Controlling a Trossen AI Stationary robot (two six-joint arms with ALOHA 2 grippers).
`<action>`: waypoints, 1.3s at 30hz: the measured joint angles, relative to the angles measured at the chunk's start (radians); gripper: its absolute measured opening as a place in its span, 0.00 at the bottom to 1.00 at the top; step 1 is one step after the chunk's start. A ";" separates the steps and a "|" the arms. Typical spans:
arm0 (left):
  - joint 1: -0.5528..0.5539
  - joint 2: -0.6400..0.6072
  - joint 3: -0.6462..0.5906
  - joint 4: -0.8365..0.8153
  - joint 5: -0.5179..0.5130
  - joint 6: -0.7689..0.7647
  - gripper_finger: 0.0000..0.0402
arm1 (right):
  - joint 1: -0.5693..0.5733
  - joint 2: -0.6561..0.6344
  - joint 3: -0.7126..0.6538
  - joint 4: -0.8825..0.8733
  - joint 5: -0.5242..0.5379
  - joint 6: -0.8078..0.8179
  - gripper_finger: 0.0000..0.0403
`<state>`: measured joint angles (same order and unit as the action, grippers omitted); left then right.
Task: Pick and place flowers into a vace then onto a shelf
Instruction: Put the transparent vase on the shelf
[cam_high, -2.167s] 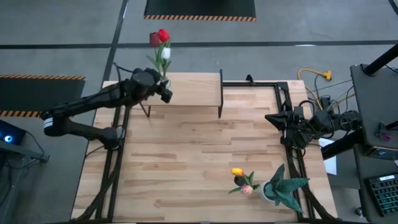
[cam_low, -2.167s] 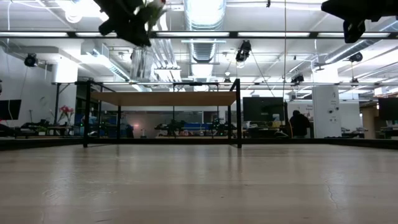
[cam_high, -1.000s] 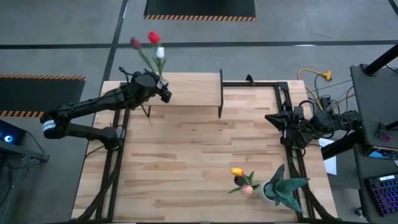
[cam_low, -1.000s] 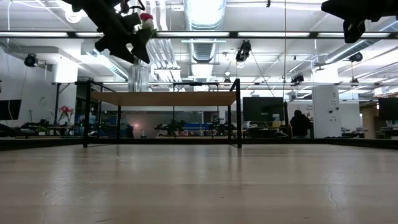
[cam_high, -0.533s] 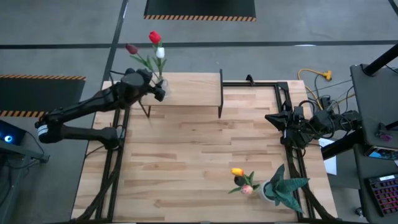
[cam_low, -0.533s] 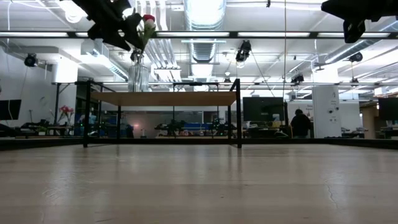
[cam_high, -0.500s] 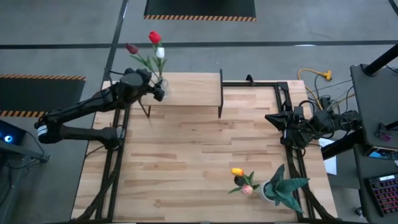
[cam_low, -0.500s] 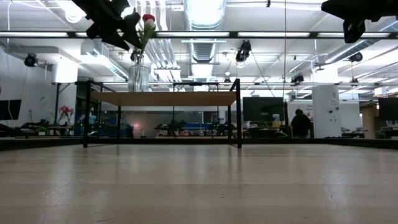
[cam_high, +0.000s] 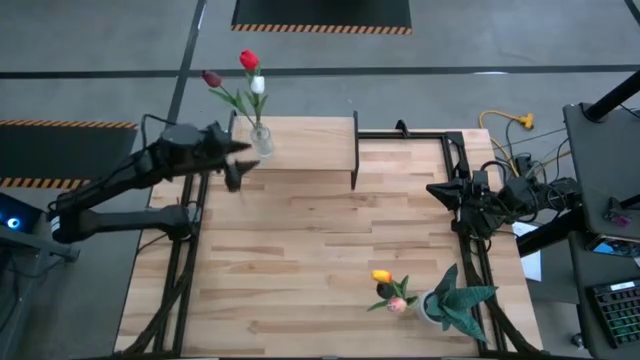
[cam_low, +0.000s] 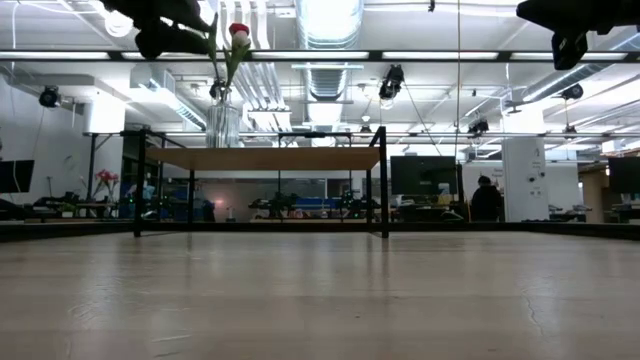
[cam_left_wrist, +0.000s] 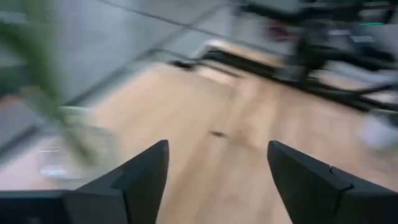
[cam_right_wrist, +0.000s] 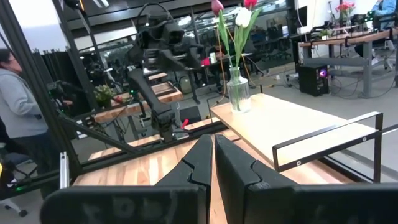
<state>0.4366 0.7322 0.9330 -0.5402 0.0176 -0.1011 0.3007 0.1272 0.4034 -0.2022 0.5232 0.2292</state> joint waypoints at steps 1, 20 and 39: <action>0.000 -0.011 -0.007 0.001 0.047 -0.004 0.62 | 0.000 0.000 0.000 0.000 0.000 0.005 0.03; 0.000 -0.455 -0.506 0.385 0.198 -0.147 0.02 | 0.000 0.053 0.000 0.033 -0.033 0.109 0.10; 0.000 -0.563 -0.685 0.539 0.330 -0.261 0.00 | 0.000 0.189 0.000 0.081 -0.024 0.114 0.53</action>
<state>0.4370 0.1692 0.2481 -0.0010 0.3473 -0.3618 0.3008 0.3164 0.4034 -0.1210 0.4992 0.3431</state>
